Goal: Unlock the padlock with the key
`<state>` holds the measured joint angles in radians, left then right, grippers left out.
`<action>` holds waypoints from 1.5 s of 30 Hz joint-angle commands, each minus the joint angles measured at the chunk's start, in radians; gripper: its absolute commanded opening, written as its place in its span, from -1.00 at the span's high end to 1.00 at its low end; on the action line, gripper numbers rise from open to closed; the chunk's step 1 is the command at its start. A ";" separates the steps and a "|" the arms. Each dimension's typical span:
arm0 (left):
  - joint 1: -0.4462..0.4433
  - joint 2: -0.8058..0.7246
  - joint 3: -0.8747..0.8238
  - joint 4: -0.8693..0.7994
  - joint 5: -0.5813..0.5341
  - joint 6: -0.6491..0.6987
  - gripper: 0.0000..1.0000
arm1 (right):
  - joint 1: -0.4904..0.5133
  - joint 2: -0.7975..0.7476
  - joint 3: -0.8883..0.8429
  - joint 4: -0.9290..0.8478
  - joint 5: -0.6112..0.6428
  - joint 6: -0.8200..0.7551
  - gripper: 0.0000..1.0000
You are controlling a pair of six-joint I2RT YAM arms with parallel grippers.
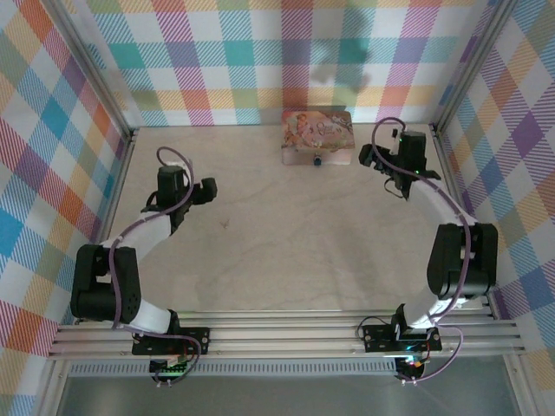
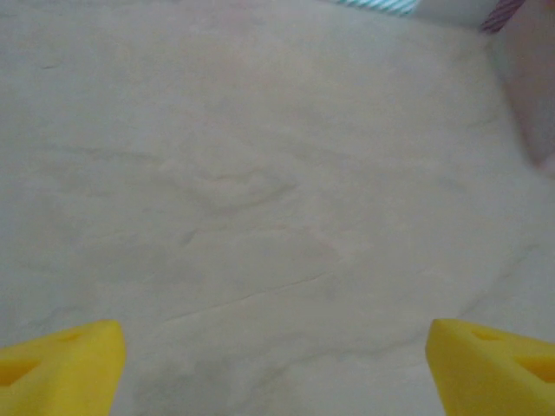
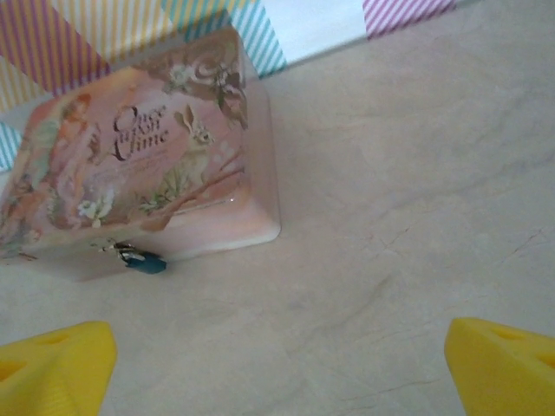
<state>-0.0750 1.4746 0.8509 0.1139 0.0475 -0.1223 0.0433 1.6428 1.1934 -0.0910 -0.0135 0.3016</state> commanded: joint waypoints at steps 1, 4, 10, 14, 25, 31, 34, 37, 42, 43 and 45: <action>0.015 0.046 0.094 -0.149 0.142 -0.144 -0.74 | 0.077 0.094 0.138 -0.175 0.058 0.034 -0.91; 0.011 0.091 0.163 -0.196 0.188 -0.213 -0.73 | 0.141 0.204 0.292 -0.237 0.094 -0.002 -0.85; -0.009 0.175 0.288 -0.322 0.272 -0.244 -0.72 | 0.261 0.415 0.589 -0.346 0.208 -0.096 -0.73; -0.021 0.212 0.322 -0.359 0.328 -0.245 -0.70 | 0.302 0.530 0.745 -0.393 0.206 -0.140 -0.61; -0.031 0.221 0.302 -0.383 0.388 -0.244 -0.67 | 0.317 0.766 1.081 -0.647 0.045 -0.256 -0.15; -0.034 0.201 0.262 -0.375 0.397 -0.258 -0.65 | 0.317 0.755 1.047 -0.725 -0.057 -0.359 0.03; -0.037 0.193 0.257 -0.376 0.393 -0.259 -0.65 | 0.319 0.731 0.992 -0.742 -0.085 -0.387 0.09; -0.039 0.190 0.258 -0.380 0.388 -0.267 -0.65 | 0.319 0.692 0.915 -0.733 -0.109 -0.392 0.14; -0.042 0.181 0.267 -0.384 0.380 -0.272 -0.65 | 0.328 0.604 0.796 -0.691 -0.106 -0.392 0.16; -0.042 0.181 0.269 -0.383 0.380 -0.272 -0.65 | 0.329 0.584 0.781 -0.673 -0.093 -0.392 0.14; -0.044 0.182 0.270 -0.383 0.381 -0.277 -0.64 | 0.330 0.557 0.778 -0.651 -0.067 -0.384 0.12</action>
<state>-0.1101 1.6985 1.1164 -0.2600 0.4225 -0.3824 0.3645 2.3062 1.9644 -0.7834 -0.0868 -0.0685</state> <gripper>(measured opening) 0.824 0.434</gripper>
